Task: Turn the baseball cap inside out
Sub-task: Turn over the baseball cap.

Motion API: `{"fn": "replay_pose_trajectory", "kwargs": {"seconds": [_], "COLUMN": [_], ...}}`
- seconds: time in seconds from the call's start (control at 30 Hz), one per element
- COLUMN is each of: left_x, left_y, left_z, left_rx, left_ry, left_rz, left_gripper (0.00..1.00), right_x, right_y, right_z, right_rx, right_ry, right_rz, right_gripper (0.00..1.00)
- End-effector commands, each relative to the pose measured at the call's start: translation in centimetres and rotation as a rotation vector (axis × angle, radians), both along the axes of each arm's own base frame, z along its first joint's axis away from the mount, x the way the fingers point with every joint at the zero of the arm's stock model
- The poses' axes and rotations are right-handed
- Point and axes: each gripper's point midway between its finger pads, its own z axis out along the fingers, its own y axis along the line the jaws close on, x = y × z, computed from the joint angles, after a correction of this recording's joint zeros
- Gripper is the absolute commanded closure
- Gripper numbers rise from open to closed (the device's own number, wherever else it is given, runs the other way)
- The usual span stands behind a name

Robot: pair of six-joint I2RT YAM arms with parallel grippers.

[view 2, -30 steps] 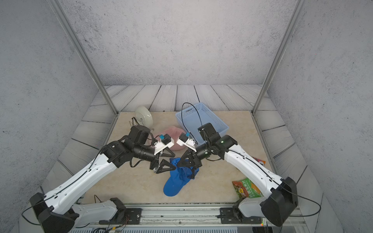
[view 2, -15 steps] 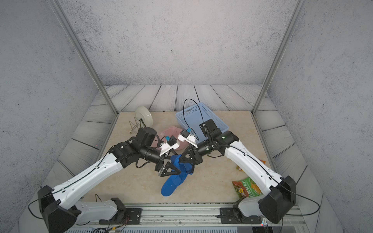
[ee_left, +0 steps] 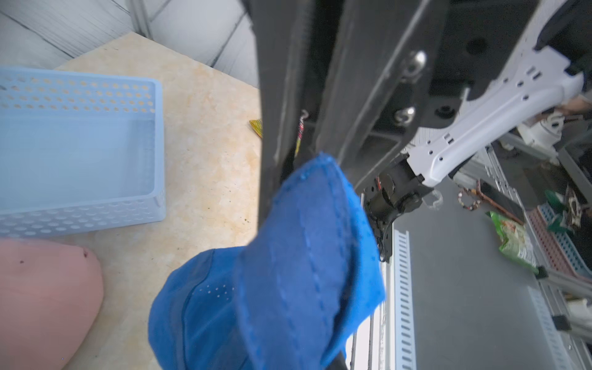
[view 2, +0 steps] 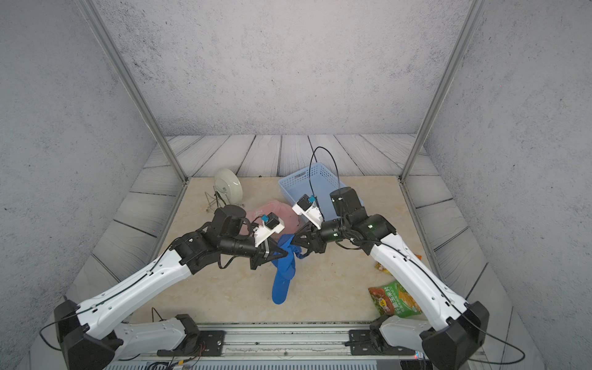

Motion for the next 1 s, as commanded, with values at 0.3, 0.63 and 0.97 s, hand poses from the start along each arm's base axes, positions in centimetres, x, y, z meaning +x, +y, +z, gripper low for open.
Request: {"fn": "replay_pose_trajectory", "kwargs": {"seconds": [0.3, 0.63, 0.97], "left_x": [-1.1, -2.4, -1.9], "left_y": [-0.5, -1.4, -2.1], "left_z": [6.7, 9.8, 10.8], "left_rx": [-0.232, -0.325, -0.389], "left_ry": [0.012, 0.077, 0.100], "left_rz": [-0.054, -0.159, -0.164], "left_gripper": [1.00, 1.00, 1.00], "right_x": [-0.1, 0.4, 0.6], "right_y": [-4.1, -4.1, -2.6], "right_z": [2.4, 0.4, 1.1], "right_rx": [0.282, 0.299, 0.349], "right_ry": [-0.577, -0.616, -0.595], "right_rz": [-0.252, -0.271, -0.203], "right_gripper": [0.13, 0.00, 0.16]}}
